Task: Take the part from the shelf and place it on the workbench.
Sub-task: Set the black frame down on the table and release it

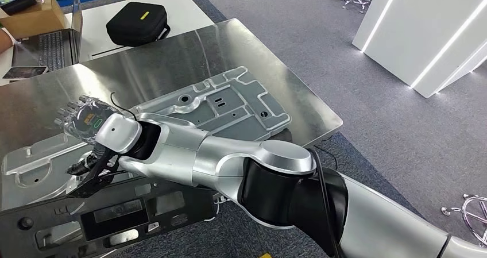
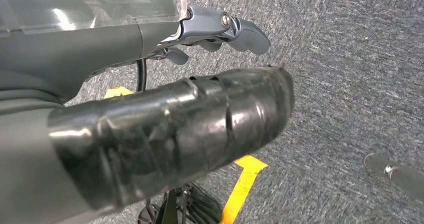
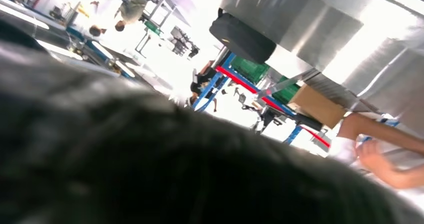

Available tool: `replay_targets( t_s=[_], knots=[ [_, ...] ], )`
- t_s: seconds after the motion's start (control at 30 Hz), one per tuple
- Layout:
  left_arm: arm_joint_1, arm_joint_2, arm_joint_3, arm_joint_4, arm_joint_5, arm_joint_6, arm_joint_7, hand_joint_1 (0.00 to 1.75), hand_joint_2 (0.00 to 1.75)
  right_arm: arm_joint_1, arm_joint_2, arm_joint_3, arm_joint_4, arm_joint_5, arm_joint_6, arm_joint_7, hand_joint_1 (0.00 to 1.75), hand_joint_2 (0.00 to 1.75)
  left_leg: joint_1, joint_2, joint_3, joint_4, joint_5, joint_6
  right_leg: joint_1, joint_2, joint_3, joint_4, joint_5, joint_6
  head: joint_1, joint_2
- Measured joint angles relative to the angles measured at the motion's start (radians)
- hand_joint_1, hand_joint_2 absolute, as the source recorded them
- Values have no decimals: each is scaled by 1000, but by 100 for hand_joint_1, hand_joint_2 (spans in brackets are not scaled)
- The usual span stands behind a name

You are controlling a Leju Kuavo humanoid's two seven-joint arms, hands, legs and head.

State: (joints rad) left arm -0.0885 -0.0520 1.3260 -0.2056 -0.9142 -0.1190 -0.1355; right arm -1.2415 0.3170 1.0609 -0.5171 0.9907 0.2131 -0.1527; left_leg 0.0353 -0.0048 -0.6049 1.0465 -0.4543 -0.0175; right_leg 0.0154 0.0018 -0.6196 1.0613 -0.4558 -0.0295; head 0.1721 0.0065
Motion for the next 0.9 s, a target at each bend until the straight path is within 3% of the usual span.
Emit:
replay_targets(
  t_s=[0.07, 0.13, 0.2, 0.23, 0.27, 0.3, 0.37, 0.43, 0.5, 0.57, 0.67, 0.7, 0.73, 0.77, 0.83, 0.9],
  knots=[
    [0, -1, 0, 0, -1, 0, -4, 0, 0, -1, 0, 0, 1, 0, -1, 0, 0, 0, 4, 1, 1, -5, 4, 12, -4, 0, -23, 55, -38, 12, 0, 0],
    [0, 0, 0, 0, -1, 0, -7, 0, 0, -1, -1, 0, 3, 0, -1, 0, 0, 0, 4, 2, -1, -5, 5, 17, -12, -1, -80, 178, -99, 23, 0, 0],
    [0, 0, 0, 0, -2, -1, -10, 0, 0, 2, -3, 0, 6, 0, -1, 1, 0, 0, 4, 2, -2, -5, 5, 17, -18, -1, -124, 267, -123, 27, 0, 0],
    [1, 0, 0, 0, -2, -1, -12, 0, 0, 2, -5, 0, 7, 0, -1, 2, 0, 0, 4, 1, -1, -5, 5, 17, -20, -1, -123, 261, -107, 26, 0, 0],
    [1, 0, 0, 0, -3, -2, -15, 0, 0, 2, -5, 0, 7, 0, -1, 3, 0, 0, 4, 1, 0, -4, 5, 17, -20, -1, -102, 215, -76, 23, 0, 0],
    [0, 0, 0, 0, -4, -4, -18, 0, 0, 0, -6, 0, 7, 0, -2, 3, 0, 0, 4, 0, 1, -5, 4, 16, -20, -1, -69, 144, -39, 18, 0, 0],
    [0, -1, 0, 0, -7, -7, -25, 0, 0, -5, -6, 0, 7, 0, -3, 4, 0, 0, 2, 0, 1, -6, 5, 10, -12, 0, -15, 26, 6, 7, 0, 0],
    [0, -2, 0, 0, -8, -10, -30, 0, 0, -6, -7, 0, 8, 0, -4, 4, 0, 0, 0, 0, 0, -9, 10, 0, -5, 1, -4, -7, 12, 0, 0, 0],
    [1, -3, 0, 0, -10, -12, -34, 0, 0, -6, -9, 0, 8, 0, -6, 5, 0, 0, 2, 1, 0, -13, 12, -11, -6, 0, -2, -19, 23, -8, 0, 0],
    [1, -4, 0, 0, -10, -12, -38, 0, 0, -7, -10, 0, 8, 0, -8, 5, 0, 0, 2, 2, -16, 26, -26, -17, -11, -3, 0, -38, 37, -19, 0, 0],
    [2, 0, 0, 0, -10, -12, -41, 0, 0, -4, -13, 0, 9, 0, -10, 4, 0, 0, 1, 2, -80, 202, -131, -21, -9, -4, -13, -40, 49, -29, -1, 0],
    [3, 1, 0, 0, -10, -13, -42, 0, 0, -2, -15, 0, 9, 1, -10, 4, 0, 0, 0, 2, -91, 242, -146, -22, -7, -4, -20, -36, 52, -29, -1, 0],
    [3, 2, 0, 0, -9, -13, -42, 0, 0, 1, -18, 0, 9, 1, -10, 3, 0, 0, 0, 2, -86, 248, -142, -23, -6, -4, -27, -32, 54, -29, 0, 0],
    [4, 2, 0, 0, -8, -13, -42, 0, 0, 2, -20, 0, 9, 1, -10, 3, 0, 0, 0, 2, -61, 214, -122, -23, -5, -4, -35, -26, 56, -27, 0, 0],
    [2, 4, 0, 0, -7, -14, -42, 0, 0, 1, -24, 0, 9, 2, -10, 3, 0, 0, -2, 2, 17, 84, -75, -20, -4, -3, -48, -12, 59, -22, -1, 0],
    [1, 6, 0, 0, -8, -14, -43, 0, 0, 0, -27, 0, 9, 3, -10, 3, 0, 0, -6, 0, 56, 5, -54, -11, -1, -3, -58, -2, 66, -13, 0, 0]
  ],
)
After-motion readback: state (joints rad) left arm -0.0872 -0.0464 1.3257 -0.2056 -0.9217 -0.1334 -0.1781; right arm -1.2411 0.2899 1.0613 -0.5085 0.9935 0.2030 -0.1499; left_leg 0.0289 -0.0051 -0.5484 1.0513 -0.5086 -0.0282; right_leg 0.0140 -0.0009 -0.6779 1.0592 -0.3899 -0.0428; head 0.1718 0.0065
